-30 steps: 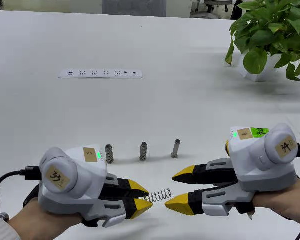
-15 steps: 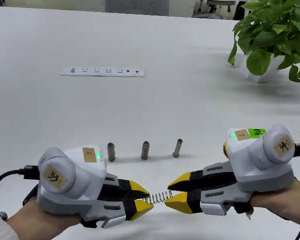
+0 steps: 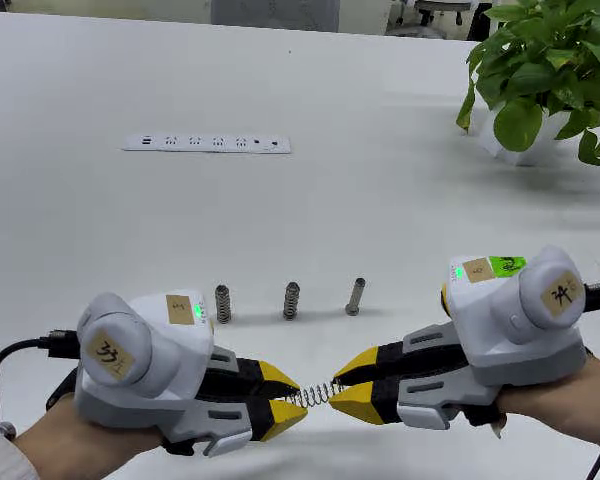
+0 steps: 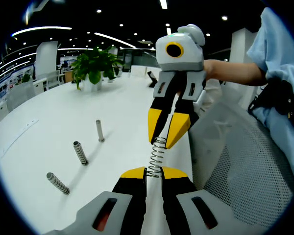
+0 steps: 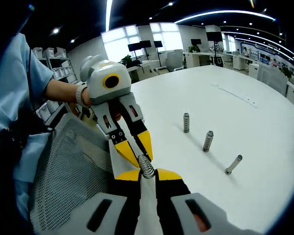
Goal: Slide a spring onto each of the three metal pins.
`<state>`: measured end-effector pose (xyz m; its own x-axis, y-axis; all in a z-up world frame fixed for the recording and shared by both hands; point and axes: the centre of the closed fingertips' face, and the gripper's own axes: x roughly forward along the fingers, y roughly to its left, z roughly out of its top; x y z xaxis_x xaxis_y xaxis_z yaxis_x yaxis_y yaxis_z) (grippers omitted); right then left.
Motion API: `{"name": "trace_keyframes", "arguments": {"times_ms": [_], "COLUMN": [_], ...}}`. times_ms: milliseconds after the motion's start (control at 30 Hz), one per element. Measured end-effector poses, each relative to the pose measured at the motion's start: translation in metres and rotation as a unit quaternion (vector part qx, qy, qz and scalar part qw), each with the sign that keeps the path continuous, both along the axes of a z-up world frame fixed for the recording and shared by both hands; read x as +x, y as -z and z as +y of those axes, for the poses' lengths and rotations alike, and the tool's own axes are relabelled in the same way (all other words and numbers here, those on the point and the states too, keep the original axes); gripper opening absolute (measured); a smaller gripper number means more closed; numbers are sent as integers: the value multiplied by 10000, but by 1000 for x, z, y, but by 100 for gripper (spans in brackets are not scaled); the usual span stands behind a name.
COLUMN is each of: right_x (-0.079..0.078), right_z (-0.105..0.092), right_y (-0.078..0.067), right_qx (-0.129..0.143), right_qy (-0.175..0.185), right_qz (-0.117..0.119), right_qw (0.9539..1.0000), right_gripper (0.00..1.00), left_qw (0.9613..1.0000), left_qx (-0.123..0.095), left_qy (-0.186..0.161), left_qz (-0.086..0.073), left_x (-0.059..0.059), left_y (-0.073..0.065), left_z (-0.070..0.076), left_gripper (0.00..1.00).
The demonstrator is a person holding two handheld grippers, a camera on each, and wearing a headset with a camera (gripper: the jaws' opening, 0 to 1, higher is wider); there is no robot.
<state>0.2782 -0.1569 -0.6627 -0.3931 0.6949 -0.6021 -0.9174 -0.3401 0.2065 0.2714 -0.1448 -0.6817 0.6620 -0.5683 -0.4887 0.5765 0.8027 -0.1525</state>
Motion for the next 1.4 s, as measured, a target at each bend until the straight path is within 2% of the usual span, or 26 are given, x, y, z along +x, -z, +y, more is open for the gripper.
{"name": "trace_keyframes", "arguments": {"times_ms": [167,367,600,967,1067,1133,1200,1233,1300,1333,1400], "right_x": [-3,-8,-11,-10,-12,-12,-13,-11,-7,-8,-8], "right_z": [1,6,11,9,7,5,-1,-5,-5,-6,-4], "right_y": [-4,-13,-18,-19,-19,-18,-14,-11,-7,-5,-4], "right_qx": [-59,-13,59,1,-46,-110,-356,-515,-608,-722,-754], "right_qy": [-132,-273,-377,-448,-565,-719,-989,-1154,-1259,-1320,-1378], "right_qz": [-250,-411,-455,-485,-525,-612,-778,-997,-1240,-1235,-1249], "right_qw": [9996,9988,9982,9978,9970,9955,9914,9870,9824,9809,9797], "right_gripper": [12,12,12,12,12,15,24,23,22,22,20], "left_qw": [9999,9996,9995,9994,9993,9993,9993,9993,9993,9992,9991], "left_qx": [90,190,186,155,163,160,162,165,159,164,174], "left_qy": [53,173,247,284,315,329,336,336,341,347,368], "left_qz": [28,83,107,89,84,82,73,68,68,65,70], "left_x": [1,2,5,5,5,5,5,5,6,6,7], "left_y": [1,0,-1,-3,-3,-3,-3,-3,-3,-3,-2], "left_z": [-2,-9,-17,-20,-21,-22,-23,-23,-24,-24,-26], "left_gripper": [10,10,10,9,9,9,9,9,9,9,9]}}
